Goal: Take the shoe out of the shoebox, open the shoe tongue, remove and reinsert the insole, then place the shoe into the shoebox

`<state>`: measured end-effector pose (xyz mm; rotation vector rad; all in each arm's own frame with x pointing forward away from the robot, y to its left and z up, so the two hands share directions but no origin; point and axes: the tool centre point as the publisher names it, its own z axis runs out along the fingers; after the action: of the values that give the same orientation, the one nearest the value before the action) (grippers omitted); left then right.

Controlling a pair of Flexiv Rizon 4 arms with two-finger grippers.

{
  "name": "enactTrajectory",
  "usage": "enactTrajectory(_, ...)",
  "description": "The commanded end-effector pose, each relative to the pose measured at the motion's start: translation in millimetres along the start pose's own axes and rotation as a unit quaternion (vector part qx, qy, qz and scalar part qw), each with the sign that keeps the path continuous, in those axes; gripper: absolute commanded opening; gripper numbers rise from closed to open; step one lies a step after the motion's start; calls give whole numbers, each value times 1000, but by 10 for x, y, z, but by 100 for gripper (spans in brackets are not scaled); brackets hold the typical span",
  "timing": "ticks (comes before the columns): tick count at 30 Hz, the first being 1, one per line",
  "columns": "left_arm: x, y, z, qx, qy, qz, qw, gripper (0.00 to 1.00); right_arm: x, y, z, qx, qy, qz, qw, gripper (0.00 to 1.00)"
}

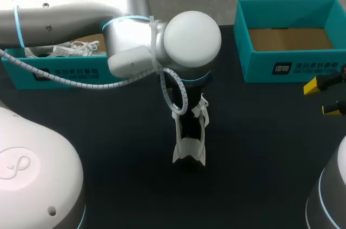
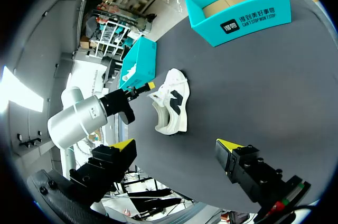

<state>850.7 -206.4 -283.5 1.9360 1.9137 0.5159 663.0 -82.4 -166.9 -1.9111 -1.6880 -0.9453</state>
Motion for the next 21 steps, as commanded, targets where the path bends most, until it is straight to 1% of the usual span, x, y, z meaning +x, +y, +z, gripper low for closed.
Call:
enactTrajectory(1, 33, 34, 95, 4, -6, -2, 1000, 0, 1, -98, -28, -22, -1, 1, 1000, 100)
enactTrajectory(6, 22, 51, 186, 0, -16, -3, 1000, 0, 1, -98, -28, -22, -1, 1, 1000, 100)
enactTrajectory(9, 12, 96, 183, 4, -30, 0, 1000, 0, 1, -98, -28, -22, -1, 1, 1000, 100)
enactTrajectory(14, -41, 105, 193, 0, -34, 7, 999, 0, 1, -98, -28, -22, -1, 1, 1000, 100)
enactTrajectory(17, -78, 82, 225, 6, -35, 12, 999, 0, 1, -98, -28, -22, -1, 1, 1000, 100)
enactTrajectory(21, -133, -13, 281, 15, -36, 21, 999, 0, 1, -98, -28, -22, -1, 1, 1000, 100)
